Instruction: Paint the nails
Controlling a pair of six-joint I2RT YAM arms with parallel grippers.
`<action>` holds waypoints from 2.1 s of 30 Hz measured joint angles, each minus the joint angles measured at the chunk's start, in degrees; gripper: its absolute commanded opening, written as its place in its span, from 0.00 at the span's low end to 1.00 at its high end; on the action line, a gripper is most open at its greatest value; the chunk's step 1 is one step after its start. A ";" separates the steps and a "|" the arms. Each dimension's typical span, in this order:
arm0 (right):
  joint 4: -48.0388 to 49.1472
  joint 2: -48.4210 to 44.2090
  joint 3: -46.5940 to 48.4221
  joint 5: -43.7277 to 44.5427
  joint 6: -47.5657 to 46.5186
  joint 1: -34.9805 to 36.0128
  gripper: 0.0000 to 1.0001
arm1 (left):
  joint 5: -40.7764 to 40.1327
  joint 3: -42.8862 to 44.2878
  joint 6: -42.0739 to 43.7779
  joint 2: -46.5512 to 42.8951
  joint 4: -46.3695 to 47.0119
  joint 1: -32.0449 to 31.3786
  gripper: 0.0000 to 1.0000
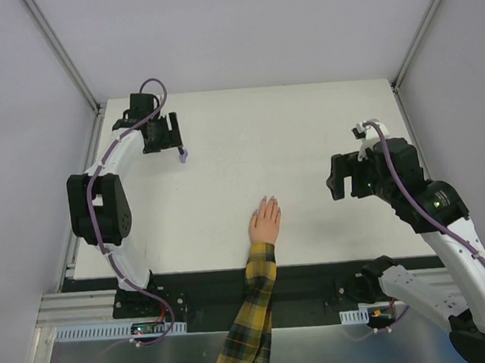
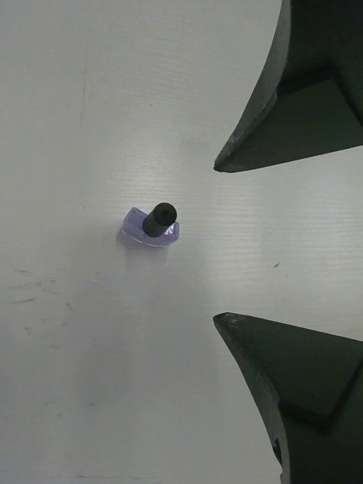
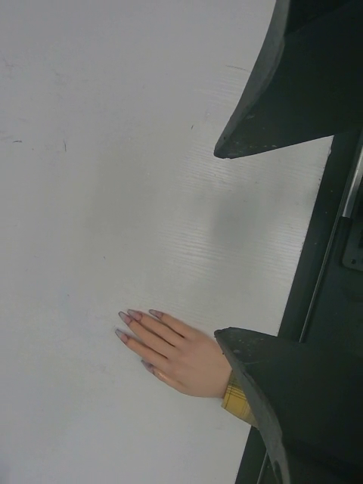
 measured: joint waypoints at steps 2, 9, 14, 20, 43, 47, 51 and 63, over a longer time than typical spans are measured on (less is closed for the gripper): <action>-0.31 -0.22 -0.13 0.00 0.31 0.00 0.96 | 1.09 1.42 1.31 2.01 -0.07 0.00 0.76; -0.90 -0.24 -0.61 0.02 0.63 0.00 0.96 | 3.50 5.29 5.20 6.36 -1.36 -0.13 0.72; -0.92 -0.13 -0.61 0.00 0.63 0.00 0.96 | 3.32 6.25 7.19 7.48 -2.14 -0.74 0.63; -0.92 0.28 -0.61 -0.07 0.81 0.00 0.96 | 3.30 7.32 8.20 9.18 -3.02 -2.05 0.54; -1.09 0.59 -1.18 -0.04 1.22 0.00 0.96 | -1.09 11.69 9.75 16.06 -3.23 -4.28 0.14; -0.94 1.11 -1.38 -0.07 1.25 0.00 0.96 | -1.33 11.98 10.73 16.06 -3.58 -4.59 0.00; 0.35 1.90 -2.82 -1.03 1.11 0.00 0.96 | -0.63 12.94 11.02 15.96 -5.60 -5.20 0.00; 21.86 7.43 -13.03 -34.49 -5.55 0.00 0.97 | 31.21 7.98 7.37 -7.13 -13.22 -16.39 0.00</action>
